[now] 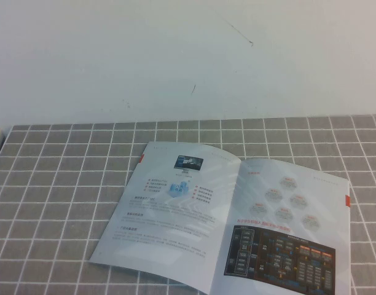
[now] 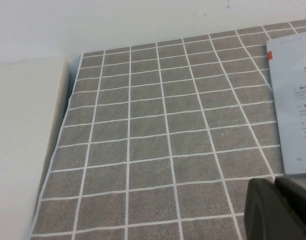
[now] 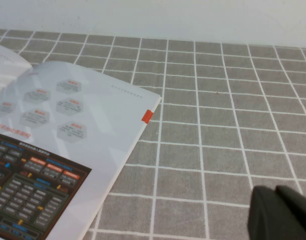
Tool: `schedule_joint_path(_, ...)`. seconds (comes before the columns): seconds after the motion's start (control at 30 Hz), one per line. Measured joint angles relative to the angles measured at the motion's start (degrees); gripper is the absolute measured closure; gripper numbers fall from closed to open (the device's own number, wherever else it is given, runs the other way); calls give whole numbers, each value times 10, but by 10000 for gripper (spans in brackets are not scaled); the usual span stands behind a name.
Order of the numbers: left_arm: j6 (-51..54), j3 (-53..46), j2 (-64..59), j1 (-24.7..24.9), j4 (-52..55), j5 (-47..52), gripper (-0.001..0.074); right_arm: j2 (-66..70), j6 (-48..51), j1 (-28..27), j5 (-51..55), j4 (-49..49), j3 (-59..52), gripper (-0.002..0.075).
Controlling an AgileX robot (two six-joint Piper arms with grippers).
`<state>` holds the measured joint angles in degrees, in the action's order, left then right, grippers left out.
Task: Close book
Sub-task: 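Close the open booklet and leave it lying on the table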
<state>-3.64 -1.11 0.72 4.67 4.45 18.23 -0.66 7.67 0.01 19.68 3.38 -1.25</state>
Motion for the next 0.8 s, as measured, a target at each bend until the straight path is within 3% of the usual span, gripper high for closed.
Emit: schedule_joint_path(0.8,0,0,0,0,0,0,738,0,0,0,0,0,0,728)
